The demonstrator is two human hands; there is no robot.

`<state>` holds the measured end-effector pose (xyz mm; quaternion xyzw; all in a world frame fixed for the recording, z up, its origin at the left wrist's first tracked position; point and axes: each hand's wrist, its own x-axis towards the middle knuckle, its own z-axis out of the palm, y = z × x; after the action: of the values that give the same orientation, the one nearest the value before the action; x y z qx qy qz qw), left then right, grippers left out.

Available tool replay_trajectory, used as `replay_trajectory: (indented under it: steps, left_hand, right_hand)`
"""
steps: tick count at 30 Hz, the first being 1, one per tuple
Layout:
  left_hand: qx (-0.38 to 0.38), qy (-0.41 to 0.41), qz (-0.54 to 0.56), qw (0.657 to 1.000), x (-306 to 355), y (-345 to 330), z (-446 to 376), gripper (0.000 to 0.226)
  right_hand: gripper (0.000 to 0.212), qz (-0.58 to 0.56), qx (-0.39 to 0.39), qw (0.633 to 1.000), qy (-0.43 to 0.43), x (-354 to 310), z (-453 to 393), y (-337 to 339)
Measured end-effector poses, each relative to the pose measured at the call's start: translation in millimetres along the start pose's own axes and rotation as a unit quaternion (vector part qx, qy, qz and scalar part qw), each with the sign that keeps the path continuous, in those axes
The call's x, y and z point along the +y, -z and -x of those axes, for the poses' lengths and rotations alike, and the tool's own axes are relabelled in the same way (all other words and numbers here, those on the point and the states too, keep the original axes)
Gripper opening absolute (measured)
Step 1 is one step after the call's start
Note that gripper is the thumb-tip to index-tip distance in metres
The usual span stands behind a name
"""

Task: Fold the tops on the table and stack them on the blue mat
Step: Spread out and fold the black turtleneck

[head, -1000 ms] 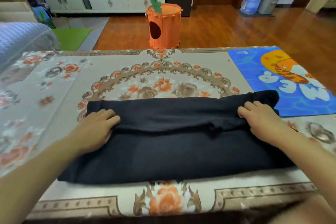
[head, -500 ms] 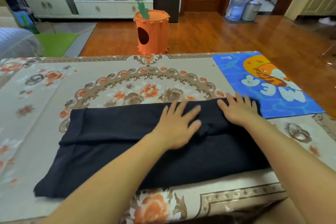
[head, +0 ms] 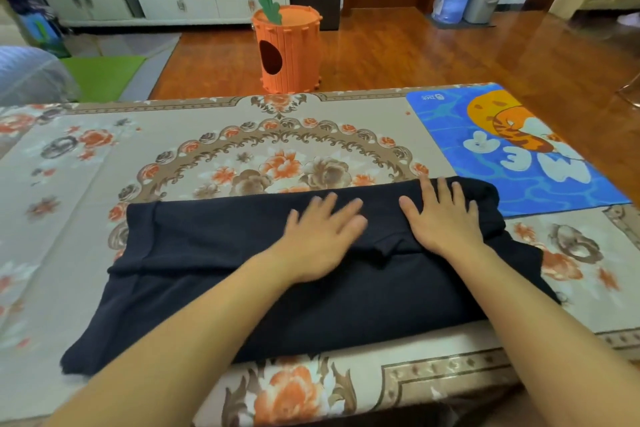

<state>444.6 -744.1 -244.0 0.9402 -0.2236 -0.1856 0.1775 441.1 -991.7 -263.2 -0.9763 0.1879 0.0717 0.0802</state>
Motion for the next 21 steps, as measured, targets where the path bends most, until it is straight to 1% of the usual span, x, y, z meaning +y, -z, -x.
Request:
replay_trajectory:
  steps: [1, 2, 3, 4, 6, 8, 9, 10, 12, 13, 15, 17, 18, 19, 20, 21]
  left_hand:
    - [0.041, 0.024, -0.018, 0.999, -15, 10, 6, 0.061]
    - [0.094, 0.059, -0.060, 0.992, -34, 20, 15, 0.063]
    - [0.139, 0.106, -0.102, 0.979, -56, 28, 25, 0.065]
    - [0.164, 0.158, -0.129, 0.965, -79, 35, 37, 0.066]
    - [0.159, 0.248, -0.137, 0.946, -122, 40, 63, 0.068]
    - [0.131, 0.295, -0.122, 0.938, -146, 30, 83, 0.071]
    - [0.126, 0.299, -0.124, 0.938, -152, 21, 89, 0.071]
    - [0.131, 0.294, -0.125, 0.938, -154, 14, 91, 0.070]
    - [0.146, 0.280, -0.117, 0.941, -156, 10, 90, 0.068]
    - [0.153, 0.276, -0.110, 0.943, -159, 11, 89, 0.067]
    - [0.181, 0.282, -0.073, 0.939, -170, 19, 94, 0.063]
    - [0.221, 0.317, -0.031, 0.922, -187, 32, 108, 0.062]
    - [0.232, 0.333, -0.029, 0.914, -196, 39, 116, 0.063]
    - [0.234, 0.330, -0.030, 0.914, -203, 45, 126, 0.064]
    - [0.229, 0.297, -0.029, 0.927, -206, 51, 135, 0.066]
    - [0.216, 0.234, -0.033, 0.947, -208, 55, 143, 0.067]
  right_hand:
    - [0.076, 0.003, 0.001, 1.000, 0.002, -1, 1, 2]
    - [0.076, 0.007, 0.006, 1.000, 0.004, -1, 2, 1]
    - [0.075, 0.012, 0.011, 1.000, 0.003, -3, 3, 1]
    - [0.075, 0.017, 0.016, 1.000, 0.000, -6, 5, 2]
    - [0.074, 0.019, 0.042, 0.999, 0.007, -22, 12, 10]
    - [0.072, 0.003, 0.083, 0.994, 0.071, -49, 24, 18]
    - [0.072, -0.005, 0.086, 0.990, 0.113, -64, 33, 19]
    - [0.072, -0.006, 0.073, 0.986, 0.151, -77, 41, 15]
    - [0.073, 0.026, 0.025, 0.980, 0.197, -92, 55, -4]
    - [0.073, 0.046, 0.005, 0.978, 0.202, -92, 59, -15]
    - [0.072, 0.055, -0.006, 0.979, 0.198, -88, 59, -25]
    - [0.070, 0.047, 0.008, 0.979, 0.198, -86, 59, -26]
    - [0.069, 0.042, 0.023, 0.978, 0.203, -86, 60, -26]
    - [0.068, 0.037, 0.036, 0.977, 0.208, -86, 61, -26]
    - [0.068, 0.029, 0.048, 0.976, 0.212, -86, 63, -27]
    - [0.070, 0.022, 0.055, 0.975, 0.212, -86, 64, -28]
